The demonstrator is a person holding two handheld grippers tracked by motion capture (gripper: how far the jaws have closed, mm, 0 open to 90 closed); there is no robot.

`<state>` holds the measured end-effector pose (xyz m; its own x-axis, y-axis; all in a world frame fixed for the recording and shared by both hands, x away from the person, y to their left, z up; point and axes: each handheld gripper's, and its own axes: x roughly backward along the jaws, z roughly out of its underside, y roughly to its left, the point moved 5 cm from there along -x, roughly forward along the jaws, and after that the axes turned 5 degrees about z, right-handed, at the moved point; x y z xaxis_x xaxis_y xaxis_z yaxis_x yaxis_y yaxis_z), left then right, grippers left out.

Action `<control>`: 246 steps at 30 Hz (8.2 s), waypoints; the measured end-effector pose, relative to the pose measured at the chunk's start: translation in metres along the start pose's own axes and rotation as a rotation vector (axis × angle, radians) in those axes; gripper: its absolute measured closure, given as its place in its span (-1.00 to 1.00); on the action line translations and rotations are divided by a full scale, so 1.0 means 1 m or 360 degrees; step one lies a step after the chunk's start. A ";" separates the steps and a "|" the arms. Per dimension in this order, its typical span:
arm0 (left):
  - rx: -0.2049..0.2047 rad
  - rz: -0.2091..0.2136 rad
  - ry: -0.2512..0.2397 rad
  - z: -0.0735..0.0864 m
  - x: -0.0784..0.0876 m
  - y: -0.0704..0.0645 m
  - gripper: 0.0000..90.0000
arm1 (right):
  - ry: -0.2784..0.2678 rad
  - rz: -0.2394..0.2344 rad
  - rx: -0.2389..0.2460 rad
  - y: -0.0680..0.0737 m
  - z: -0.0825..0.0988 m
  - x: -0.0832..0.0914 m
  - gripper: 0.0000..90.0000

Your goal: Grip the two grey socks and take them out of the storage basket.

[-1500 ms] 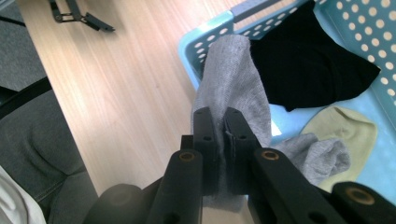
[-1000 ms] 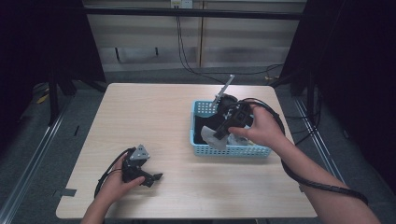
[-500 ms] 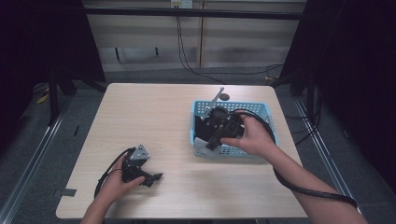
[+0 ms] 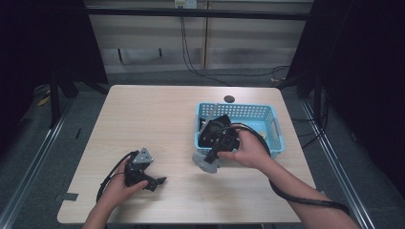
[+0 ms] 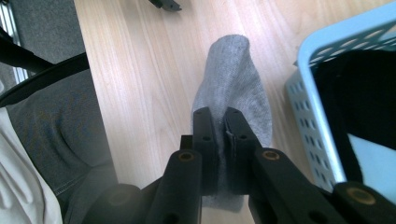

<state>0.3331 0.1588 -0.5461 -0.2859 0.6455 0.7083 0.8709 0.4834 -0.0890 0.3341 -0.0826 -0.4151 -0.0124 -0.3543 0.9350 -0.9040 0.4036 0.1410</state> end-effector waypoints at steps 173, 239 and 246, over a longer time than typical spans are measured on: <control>0.0005 -0.0005 -0.0010 0.000 0.000 0.000 -1.00 | 0.0014 0.0393 -0.0651 -0.142 0.085 0.001 0.94; 0.0002 -0.0007 -0.0011 0.000 0.000 0.000 -1.00 | -0.0076 0.0290 -0.0109 -0.042 0.010 0.045 0.94; 0.0002 -0.0007 -0.0012 0.000 0.000 0.000 -1.00 | -0.0080 0.0256 -0.0058 -0.029 0.004 0.038 0.94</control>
<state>0.3332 0.1587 -0.5460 -0.2925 0.6478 0.7034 0.8692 0.4868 -0.0869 0.3584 -0.1115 -0.3846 -0.1777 -0.3242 0.9292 -0.8727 0.4882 0.0034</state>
